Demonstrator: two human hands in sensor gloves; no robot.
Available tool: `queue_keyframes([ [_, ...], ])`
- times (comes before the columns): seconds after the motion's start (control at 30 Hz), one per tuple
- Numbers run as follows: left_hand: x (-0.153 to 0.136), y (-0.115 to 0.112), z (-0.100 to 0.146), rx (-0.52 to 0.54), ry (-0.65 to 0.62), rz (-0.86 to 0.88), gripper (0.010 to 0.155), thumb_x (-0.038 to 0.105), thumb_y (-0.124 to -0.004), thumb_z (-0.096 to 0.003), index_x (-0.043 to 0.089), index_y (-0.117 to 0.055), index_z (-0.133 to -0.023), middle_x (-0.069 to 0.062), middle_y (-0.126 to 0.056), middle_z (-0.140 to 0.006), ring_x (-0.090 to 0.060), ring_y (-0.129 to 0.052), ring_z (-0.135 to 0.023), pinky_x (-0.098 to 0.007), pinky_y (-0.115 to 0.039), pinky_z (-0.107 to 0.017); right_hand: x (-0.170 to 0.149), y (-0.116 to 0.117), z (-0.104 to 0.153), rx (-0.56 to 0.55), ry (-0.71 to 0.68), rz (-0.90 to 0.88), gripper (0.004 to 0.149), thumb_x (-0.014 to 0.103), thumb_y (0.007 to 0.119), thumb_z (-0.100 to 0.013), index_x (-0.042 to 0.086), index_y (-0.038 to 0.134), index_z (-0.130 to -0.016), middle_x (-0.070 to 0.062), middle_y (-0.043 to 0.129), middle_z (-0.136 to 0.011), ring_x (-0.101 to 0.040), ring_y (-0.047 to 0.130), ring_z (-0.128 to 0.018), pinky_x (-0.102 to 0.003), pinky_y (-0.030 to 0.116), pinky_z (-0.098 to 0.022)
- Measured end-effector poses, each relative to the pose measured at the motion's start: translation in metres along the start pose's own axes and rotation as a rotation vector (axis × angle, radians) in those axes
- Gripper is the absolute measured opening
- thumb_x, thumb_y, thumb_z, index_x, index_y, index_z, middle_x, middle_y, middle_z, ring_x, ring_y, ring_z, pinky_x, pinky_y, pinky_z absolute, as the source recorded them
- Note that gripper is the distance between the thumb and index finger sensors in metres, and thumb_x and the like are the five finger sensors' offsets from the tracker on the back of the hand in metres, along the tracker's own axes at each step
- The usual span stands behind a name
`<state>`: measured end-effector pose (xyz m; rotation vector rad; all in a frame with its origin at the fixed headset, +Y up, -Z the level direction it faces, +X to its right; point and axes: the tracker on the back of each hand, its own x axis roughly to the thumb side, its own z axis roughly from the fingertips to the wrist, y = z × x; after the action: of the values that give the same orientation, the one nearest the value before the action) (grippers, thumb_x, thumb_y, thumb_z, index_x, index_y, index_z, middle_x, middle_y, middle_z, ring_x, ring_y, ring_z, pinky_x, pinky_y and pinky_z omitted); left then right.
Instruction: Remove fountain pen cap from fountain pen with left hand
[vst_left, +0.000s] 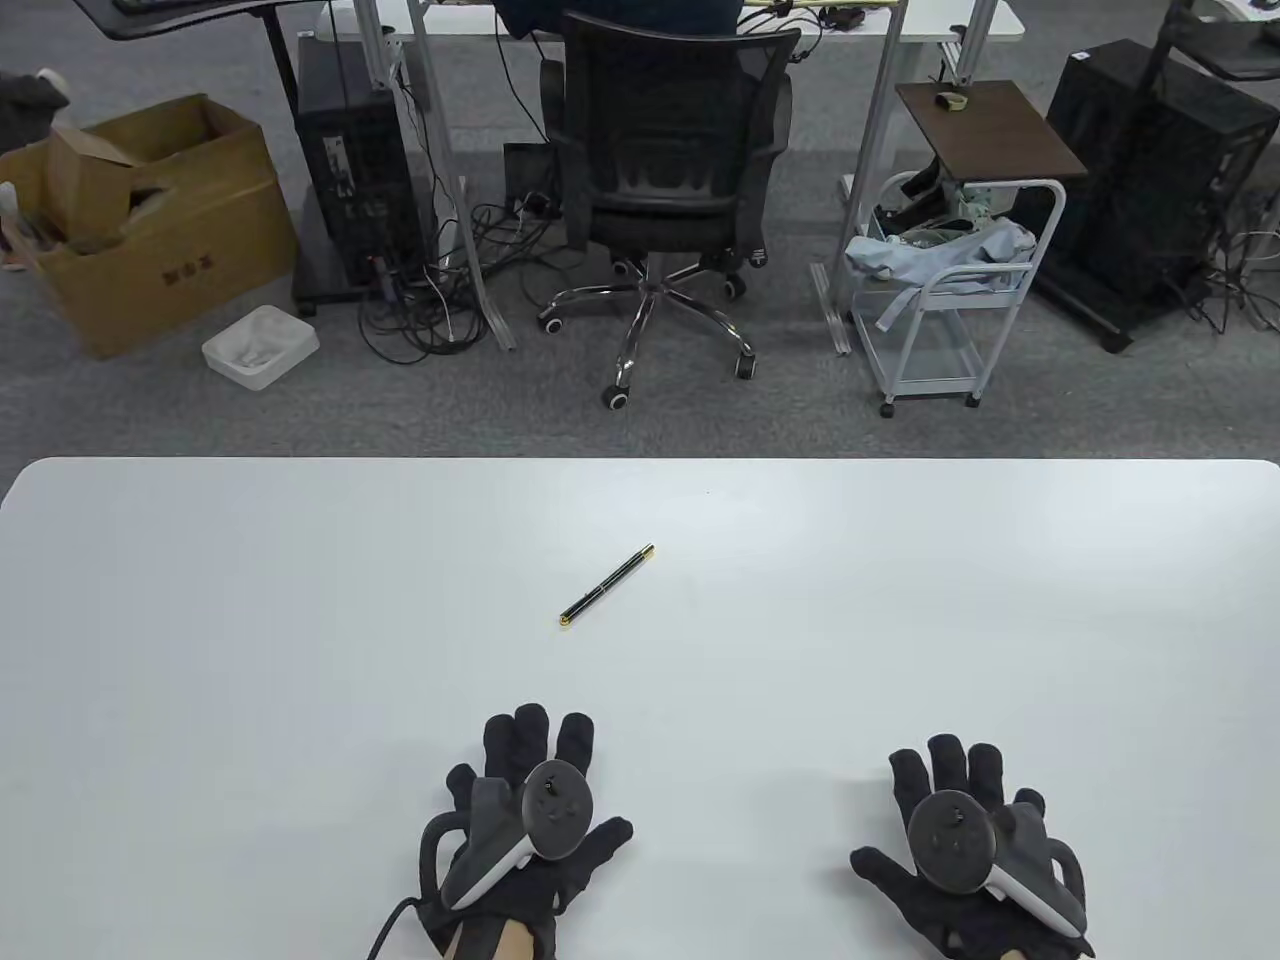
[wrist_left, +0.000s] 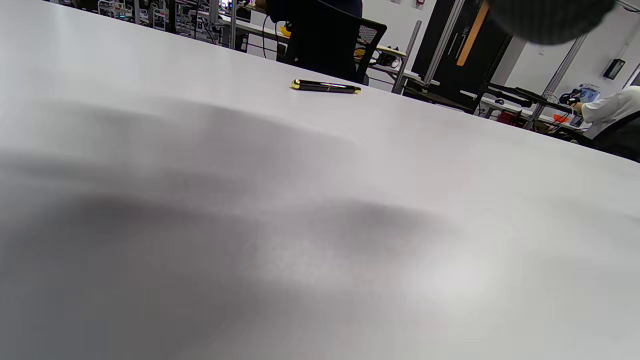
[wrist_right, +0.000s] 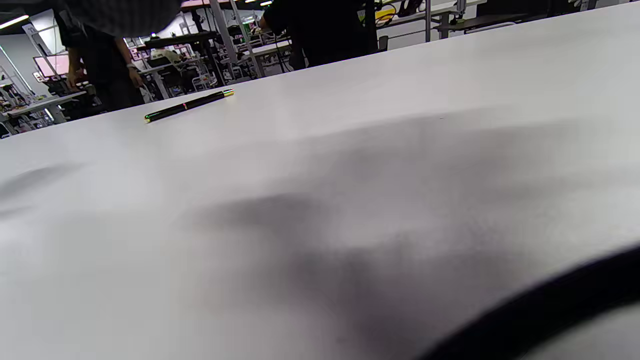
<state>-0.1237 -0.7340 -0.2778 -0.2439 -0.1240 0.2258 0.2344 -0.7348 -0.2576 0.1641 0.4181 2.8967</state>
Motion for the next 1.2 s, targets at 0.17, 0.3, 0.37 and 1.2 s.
queue_keyframes([
  [0.17, 0.0, 0.0, 0.0, -0.007, -0.002, 0.003, 0.092, 0.066, -0.067, -0.0429, 0.034, -0.008, -0.106, -0.012, -0.004, -0.116, -0.044, -0.007, -0.111, -0.079, -0.023, -0.069, 0.001, 0.0, 0.0, 0.004, 0.003, 0.006, 0.089, 0.062, 0.054, -0.047, 0.016, 0.001, -0.103, -0.02, -0.014, -0.104, -0.052, -0.011, -0.091, -0.077, 0.005, -0.057],
  [0.3, 0.002, 0.001, 0.002, -0.001, -0.01, -0.008, 0.094, 0.066, -0.069, -0.0417, 0.034, -0.008, -0.106, -0.013, -0.004, -0.116, -0.044, -0.007, -0.111, -0.079, -0.023, -0.069, 0.001, 0.001, 0.0, 0.004, 0.006, -0.006, 0.089, 0.062, 0.054, -0.047, 0.016, 0.001, -0.103, -0.02, -0.014, -0.104, -0.052, -0.013, -0.091, -0.077, 0.005, -0.057],
  [0.37, 0.003, 0.001, 0.003, 0.001, -0.013, -0.005, 0.095, 0.066, -0.07, -0.0415, 0.034, -0.008, -0.106, -0.013, -0.004, -0.116, -0.044, -0.007, -0.111, -0.079, -0.024, -0.069, 0.001, 0.001, 0.0, 0.005, 0.004, -0.003, 0.089, 0.062, 0.054, -0.047, 0.016, 0.001, -0.103, -0.02, -0.014, -0.104, -0.052, -0.013, -0.09, -0.076, 0.005, -0.057],
  [1.2, 0.024, -0.007, 0.0, -0.031, -0.057, -0.065, 0.097, 0.061, -0.078, -0.0394, 0.03, -0.018, -0.109, -0.01, -0.015, -0.119, -0.041, -0.018, -0.114, -0.075, -0.029, -0.072, 0.003, 0.003, 0.001, 0.026, -0.043, -0.006, 0.089, 0.062, 0.054, -0.047, 0.016, 0.001, -0.103, -0.02, -0.014, -0.104, -0.051, -0.013, -0.09, -0.076, 0.005, -0.056],
])
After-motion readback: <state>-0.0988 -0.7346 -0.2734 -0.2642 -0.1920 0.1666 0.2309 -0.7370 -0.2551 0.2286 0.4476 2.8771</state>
